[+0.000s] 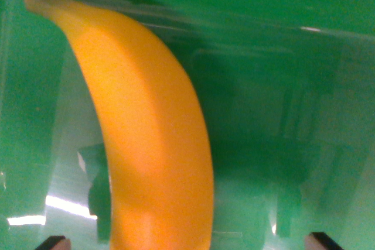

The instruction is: Pick fruit

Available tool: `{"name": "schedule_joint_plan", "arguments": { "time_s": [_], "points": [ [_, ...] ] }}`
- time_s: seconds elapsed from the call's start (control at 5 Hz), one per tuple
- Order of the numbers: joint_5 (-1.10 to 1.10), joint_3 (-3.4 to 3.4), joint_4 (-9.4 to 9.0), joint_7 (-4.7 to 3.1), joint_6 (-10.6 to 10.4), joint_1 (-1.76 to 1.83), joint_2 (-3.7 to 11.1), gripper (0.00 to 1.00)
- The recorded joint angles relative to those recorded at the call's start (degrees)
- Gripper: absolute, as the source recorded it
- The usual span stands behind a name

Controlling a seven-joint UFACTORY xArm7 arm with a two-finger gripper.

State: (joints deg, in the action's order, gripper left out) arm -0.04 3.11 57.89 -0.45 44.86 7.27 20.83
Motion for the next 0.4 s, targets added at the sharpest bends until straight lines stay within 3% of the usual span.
{"name": "schedule_joint_plan", "arguments": {
  "time_s": [0.4],
  "points": [
    [0.05,0.1,-0.36,0.01,-0.5,0.13,0.17,0.0]
  ]
}}
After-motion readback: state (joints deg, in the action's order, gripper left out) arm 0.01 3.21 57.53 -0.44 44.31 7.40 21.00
